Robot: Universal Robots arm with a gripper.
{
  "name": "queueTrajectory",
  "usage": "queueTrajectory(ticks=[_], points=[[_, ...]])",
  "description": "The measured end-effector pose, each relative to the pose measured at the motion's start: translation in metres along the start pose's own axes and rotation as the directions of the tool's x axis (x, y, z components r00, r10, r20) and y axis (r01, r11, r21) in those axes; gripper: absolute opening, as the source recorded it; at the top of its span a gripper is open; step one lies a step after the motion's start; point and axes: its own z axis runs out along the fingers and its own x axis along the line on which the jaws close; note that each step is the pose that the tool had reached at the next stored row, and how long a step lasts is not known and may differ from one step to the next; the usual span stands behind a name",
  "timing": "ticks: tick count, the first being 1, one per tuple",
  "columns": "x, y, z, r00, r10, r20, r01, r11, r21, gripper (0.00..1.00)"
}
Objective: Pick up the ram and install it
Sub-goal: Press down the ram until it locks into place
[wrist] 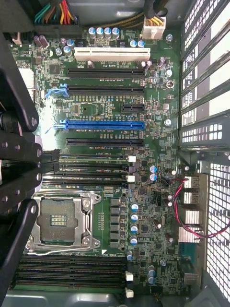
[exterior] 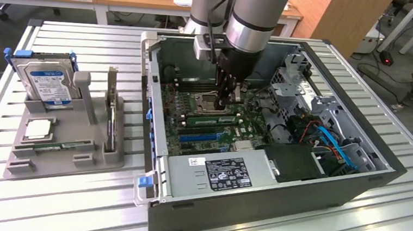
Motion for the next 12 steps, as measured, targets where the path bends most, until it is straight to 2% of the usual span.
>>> queueTrajectory(ticks=[7,12], points=[[0.0,0.0001,0.0,1.0,0.0,0.0,0.0,1.0,0.0001,0.09],[0.0,0.01,0.0004,1.0,0.0,0.0,0.0,1.0,0.0034,0.09]])
